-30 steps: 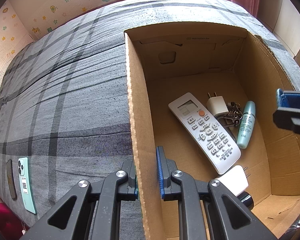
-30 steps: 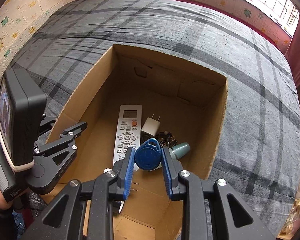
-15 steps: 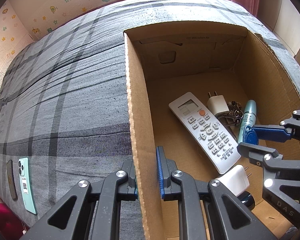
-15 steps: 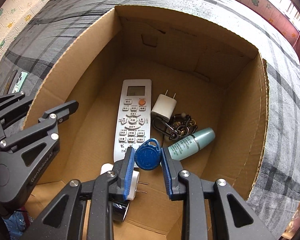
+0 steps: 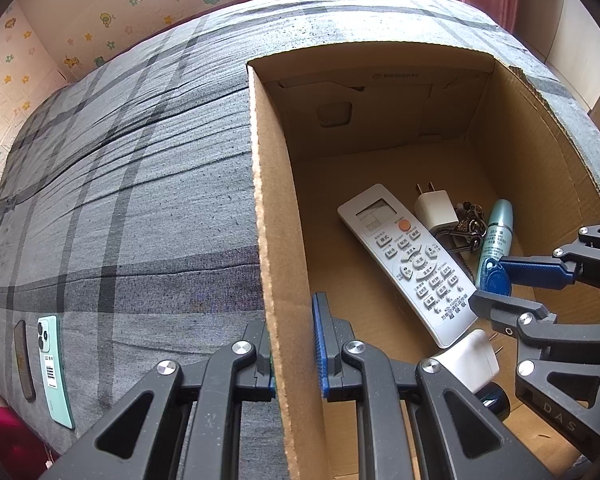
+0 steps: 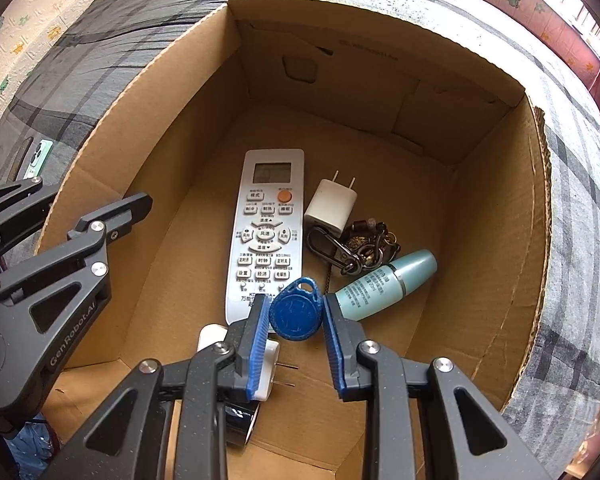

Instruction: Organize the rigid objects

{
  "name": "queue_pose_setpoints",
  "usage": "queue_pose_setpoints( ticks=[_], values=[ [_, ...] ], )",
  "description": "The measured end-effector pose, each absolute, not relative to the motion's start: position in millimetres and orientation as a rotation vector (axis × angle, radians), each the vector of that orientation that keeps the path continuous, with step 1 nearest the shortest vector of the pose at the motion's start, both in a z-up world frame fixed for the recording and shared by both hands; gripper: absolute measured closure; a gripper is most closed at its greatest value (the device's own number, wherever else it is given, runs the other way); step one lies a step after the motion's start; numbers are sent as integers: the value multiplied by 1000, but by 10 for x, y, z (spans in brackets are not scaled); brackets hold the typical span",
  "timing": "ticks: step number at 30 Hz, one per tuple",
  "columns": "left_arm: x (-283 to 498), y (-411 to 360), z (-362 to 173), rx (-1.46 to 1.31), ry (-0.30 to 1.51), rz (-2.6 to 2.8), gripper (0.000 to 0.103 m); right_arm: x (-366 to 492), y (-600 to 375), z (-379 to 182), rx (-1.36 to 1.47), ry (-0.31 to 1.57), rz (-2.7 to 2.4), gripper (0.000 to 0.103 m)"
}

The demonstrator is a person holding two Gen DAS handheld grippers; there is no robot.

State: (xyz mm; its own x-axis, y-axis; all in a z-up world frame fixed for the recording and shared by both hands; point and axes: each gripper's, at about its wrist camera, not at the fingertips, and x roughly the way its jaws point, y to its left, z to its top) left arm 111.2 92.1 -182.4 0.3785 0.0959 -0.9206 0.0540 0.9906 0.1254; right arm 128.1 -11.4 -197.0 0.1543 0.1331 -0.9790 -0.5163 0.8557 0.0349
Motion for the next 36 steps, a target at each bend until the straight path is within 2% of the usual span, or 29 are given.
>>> queue_pose_setpoints(
  ticks=[3, 7, 9, 13, 15, 17, 20, 25, 36],
  values=[
    [1106, 918, -1824, 145, 1181, 27, 88, 1278, -128, -1929, -341, 1338, 484, 73],
    [1107, 919, -1823, 146, 1183, 26, 88, 1259, -141, -1815, -334, 1309, 486, 61],
    [1106, 916, -1823, 146, 1183, 26, 88, 1238, -152, -1729, -335, 1285, 482, 54],
    [1111, 926, -1826, 145, 1184, 26, 88, 1187, -180, -1558, -347, 1236, 470, 32],
    [1111, 927, -1826, 146, 1184, 25, 88, 1166, -185, -1484, -360, 1218, 457, 27],
    [1114, 927, -1829, 146, 1185, 26, 88, 1148, -207, -1430, -365, 1209, 437, 16],
    [1117, 920, -1830, 151, 1186, 27, 88, 1138, -274, -1365, -361, 1212, 392, 8],
    [1119, 910, -1833, 153, 1185, 28, 88, 1034, -440, -1225, -332, 1196, 345, 0],
    [1102, 867, -1806, 166, 1182, 34, 87, 859, -686, -1054, -267, 1169, 274, 0]
  ],
)
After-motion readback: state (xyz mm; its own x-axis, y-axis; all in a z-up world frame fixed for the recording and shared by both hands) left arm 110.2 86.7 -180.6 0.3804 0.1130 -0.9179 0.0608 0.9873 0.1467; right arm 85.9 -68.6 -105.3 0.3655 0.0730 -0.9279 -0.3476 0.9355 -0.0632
